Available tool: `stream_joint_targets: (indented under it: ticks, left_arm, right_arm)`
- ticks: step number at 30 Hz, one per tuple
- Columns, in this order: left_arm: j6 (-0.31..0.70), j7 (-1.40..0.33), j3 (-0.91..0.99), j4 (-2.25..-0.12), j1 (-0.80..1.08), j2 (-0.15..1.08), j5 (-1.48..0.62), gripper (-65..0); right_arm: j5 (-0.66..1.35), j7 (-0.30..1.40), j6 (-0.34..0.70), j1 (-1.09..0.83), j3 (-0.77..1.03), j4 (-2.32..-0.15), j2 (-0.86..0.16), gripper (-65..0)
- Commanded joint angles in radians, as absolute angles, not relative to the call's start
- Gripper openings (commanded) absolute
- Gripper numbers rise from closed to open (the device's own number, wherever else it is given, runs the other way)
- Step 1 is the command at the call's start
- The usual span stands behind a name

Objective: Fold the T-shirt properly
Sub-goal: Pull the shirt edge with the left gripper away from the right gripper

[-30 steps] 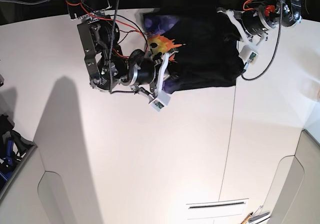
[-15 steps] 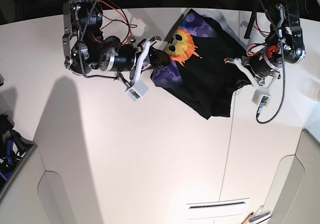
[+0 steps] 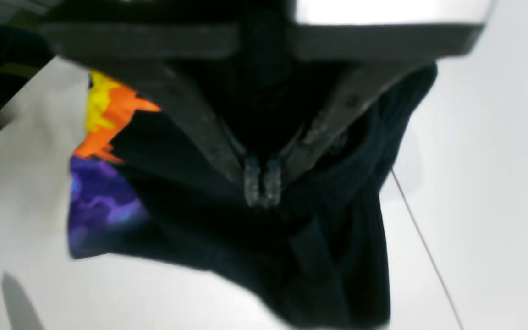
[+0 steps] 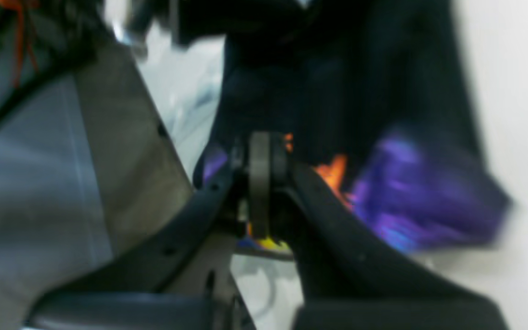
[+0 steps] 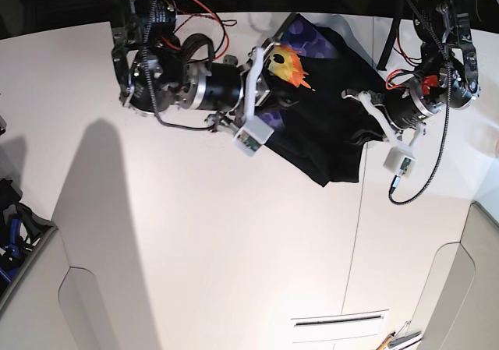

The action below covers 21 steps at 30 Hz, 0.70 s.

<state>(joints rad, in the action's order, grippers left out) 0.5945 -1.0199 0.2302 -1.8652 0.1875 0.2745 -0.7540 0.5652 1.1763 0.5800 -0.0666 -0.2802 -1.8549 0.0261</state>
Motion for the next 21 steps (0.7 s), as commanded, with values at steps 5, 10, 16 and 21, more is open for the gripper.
stream_joint_targets:
  ticks: [5,10,16,21]
  left_arm:
    - [0.622,-0.966,0.206,-1.882,0.177,0.282,-0.780,-65.0]
    - [0.622,-0.892,0.161,-1.836,0.157,0.282,-0.718,-65.0]
    - [0.621,-0.830,0.107,-1.652,0.017,0.282,-0.650,-65.0]
    - [0.535,-0.789,0.105,-1.584,-0.107,0.283,-0.558,-65.0]
  right_arm:
    - [0.468,1.129,0.555,-0.056,-0.339,-1.737,0.033,-65.0]
    - [0.464,1.118,0.554,-0.056,-0.335,-1.657,0.033,-65.0]
    - [0.501,1.126,0.554,-0.056,-0.335,-1.658,0.033,-65.0]
    - [0.520,1.129,0.554,-0.056,-0.335,-1.658,0.033,-65.0]
